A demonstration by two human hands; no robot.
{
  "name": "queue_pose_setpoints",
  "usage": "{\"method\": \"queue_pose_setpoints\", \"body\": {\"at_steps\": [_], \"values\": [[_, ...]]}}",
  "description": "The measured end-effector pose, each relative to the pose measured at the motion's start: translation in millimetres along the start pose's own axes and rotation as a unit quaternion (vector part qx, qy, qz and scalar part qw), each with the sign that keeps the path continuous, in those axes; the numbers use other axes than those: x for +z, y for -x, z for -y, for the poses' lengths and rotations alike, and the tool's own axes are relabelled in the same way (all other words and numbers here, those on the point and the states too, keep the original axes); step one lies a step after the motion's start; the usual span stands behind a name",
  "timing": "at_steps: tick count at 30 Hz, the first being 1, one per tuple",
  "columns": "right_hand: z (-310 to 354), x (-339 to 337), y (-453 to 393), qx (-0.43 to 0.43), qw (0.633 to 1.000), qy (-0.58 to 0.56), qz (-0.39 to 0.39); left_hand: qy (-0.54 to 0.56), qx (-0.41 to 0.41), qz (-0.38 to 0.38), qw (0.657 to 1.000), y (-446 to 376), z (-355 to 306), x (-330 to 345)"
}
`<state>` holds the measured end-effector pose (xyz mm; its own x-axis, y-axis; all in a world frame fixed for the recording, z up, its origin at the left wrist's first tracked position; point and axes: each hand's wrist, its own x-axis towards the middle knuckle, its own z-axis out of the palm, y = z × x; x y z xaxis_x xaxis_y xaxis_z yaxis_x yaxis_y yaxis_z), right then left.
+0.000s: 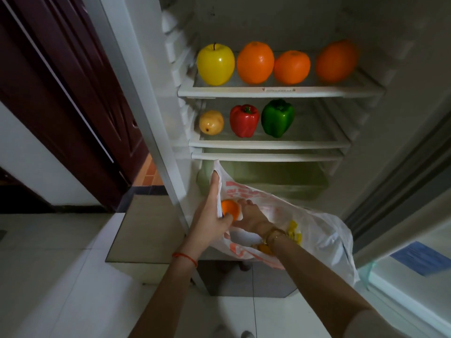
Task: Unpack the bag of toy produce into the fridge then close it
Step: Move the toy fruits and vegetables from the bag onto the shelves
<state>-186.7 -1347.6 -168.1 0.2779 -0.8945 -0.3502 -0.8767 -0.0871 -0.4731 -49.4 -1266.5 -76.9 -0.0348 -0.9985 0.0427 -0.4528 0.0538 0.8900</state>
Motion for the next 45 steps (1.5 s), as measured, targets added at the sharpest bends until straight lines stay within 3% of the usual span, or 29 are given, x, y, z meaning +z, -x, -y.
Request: {"method": "queue_pose_setpoints", "body": {"at_steps": [10, 15, 21, 28, 35, 39, 45], "values": [[11, 30, -36, 0.050, 0.997, -0.007, -0.051, 0.027, -0.015, 0.016, 0.999, -6, 7, -4], [5, 30, -38, 0.049, 0.991, -0.099, -0.080, 0.038, -0.006, 0.024, 0.999, -11, 7, -7], [-21, 3, 0, -0.018, 0.936, -0.329, -0.122, 0.069, 0.030, 0.050, 0.996, -11, -6, -7], [-30, -49, 72, -0.114, 0.898, -0.395, -0.157, 0.055, 0.062, 0.068, 0.994, -20, -14, 6], [-22, -90, 112, -0.151, 0.832, -0.494, -0.202, 0.036, 0.060, 0.062, 0.996, -31, -20, 17], [-10, -123, 129, -0.162, 0.812, -0.493, -0.268, 0.037, 0.064, 0.069, 0.995, -35, -23, 23], [6, -182, 135, -0.193, 0.800, -0.405, -0.400, 0.039, 0.068, 0.081, 0.994, -41, -29, 27]]}}
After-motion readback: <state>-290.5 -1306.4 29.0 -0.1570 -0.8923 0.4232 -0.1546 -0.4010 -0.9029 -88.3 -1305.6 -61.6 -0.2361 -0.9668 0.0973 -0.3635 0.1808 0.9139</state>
